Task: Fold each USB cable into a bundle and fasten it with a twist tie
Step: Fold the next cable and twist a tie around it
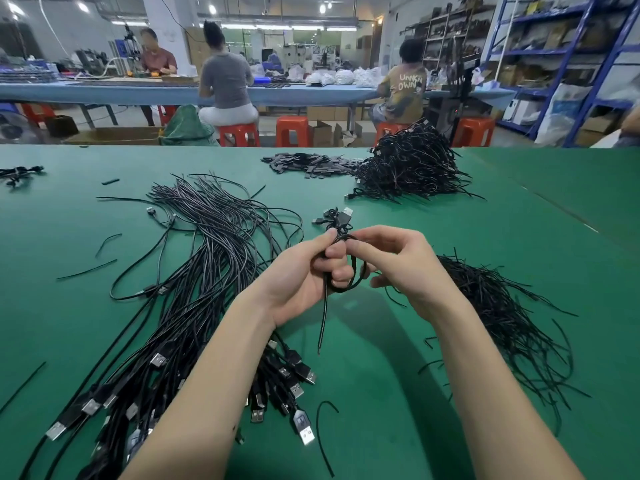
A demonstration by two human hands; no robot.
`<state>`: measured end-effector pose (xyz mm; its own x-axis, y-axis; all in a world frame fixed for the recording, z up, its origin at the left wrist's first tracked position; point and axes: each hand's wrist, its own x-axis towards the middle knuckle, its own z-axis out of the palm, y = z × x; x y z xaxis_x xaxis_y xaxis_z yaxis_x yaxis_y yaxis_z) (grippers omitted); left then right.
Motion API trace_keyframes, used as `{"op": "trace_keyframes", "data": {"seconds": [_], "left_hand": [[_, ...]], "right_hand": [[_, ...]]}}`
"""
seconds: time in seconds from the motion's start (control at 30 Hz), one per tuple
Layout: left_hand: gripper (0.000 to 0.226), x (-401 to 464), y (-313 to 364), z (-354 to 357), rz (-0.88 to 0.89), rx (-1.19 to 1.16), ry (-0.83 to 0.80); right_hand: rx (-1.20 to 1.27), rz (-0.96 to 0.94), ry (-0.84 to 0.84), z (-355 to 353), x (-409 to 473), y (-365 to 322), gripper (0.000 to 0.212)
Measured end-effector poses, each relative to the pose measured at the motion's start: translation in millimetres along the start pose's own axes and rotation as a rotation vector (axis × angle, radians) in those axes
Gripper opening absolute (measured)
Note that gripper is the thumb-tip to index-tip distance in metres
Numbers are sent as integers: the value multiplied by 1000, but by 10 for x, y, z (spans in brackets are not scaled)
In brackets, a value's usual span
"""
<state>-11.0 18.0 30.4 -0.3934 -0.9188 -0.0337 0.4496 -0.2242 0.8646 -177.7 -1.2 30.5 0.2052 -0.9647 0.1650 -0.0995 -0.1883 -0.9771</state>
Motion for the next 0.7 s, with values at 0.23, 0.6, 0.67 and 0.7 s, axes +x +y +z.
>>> {"op": "trace_keyframes", "data": {"seconds": [0.23, 0.6, 0.67, 0.7], "left_hand": [[42, 25, -15, 4, 33, 12, 13], [39, 53, -29, -53, 77, -6, -12], [37, 91, -66, -17, 107, -13, 38], [35, 121, -96, 2, 137, 16, 86]], "right_hand": [[241, 109, 72, 47, -3, -14, 10], [151, 197, -55, -10, 21, 43, 20], [186, 176, -22, -8, 38, 33, 14], [212, 176, 15, 6, 50, 28, 13]]}}
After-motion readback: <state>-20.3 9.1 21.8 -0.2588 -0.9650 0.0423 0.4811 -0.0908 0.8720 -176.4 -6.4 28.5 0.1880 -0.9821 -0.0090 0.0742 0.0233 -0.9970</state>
